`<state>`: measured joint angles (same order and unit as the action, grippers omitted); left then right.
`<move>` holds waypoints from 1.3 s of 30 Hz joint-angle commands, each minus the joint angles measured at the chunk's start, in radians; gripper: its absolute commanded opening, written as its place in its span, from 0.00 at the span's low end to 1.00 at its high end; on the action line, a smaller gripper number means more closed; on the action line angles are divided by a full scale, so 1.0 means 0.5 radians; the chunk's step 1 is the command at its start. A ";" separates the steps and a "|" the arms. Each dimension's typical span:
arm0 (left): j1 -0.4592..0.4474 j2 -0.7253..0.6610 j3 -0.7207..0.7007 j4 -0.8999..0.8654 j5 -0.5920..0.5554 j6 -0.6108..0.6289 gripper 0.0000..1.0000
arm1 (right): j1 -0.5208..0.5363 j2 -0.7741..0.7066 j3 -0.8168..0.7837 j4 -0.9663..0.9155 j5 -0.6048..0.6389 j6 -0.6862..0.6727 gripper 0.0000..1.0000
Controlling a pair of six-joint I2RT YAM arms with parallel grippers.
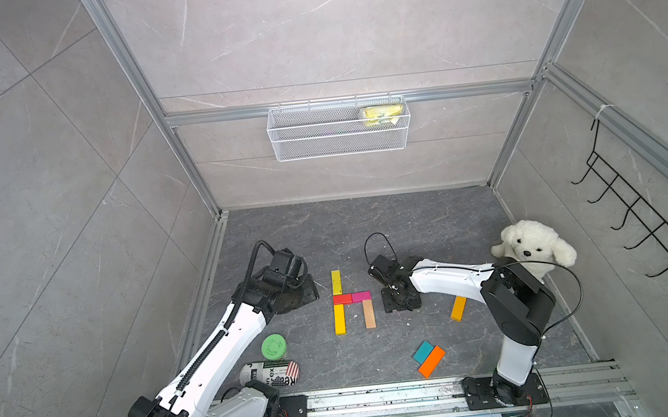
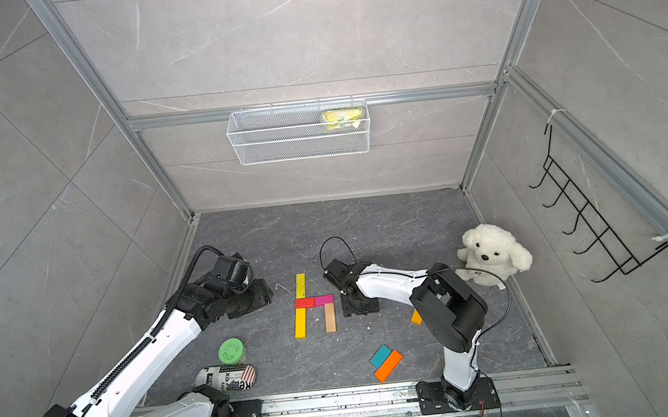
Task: Assemble the letter h with building blocks
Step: Assemble the building block at the center of the board.
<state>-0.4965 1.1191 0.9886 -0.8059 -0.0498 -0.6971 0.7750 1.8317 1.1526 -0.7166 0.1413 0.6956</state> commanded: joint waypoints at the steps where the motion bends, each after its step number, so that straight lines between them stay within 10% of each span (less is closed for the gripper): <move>1: 0.012 -0.006 -0.001 0.026 -0.003 -0.014 0.63 | -0.001 0.036 0.024 -0.069 0.061 0.036 0.54; 39: 0.014 -0.010 -0.014 0.032 0.002 -0.008 0.63 | -0.053 0.021 -0.014 -0.018 -0.029 0.065 0.73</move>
<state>-0.4965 1.1191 0.9802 -0.8021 -0.0498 -0.6971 0.7506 1.8328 1.1454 -0.7017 0.1265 0.7322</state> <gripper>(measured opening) 0.626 0.737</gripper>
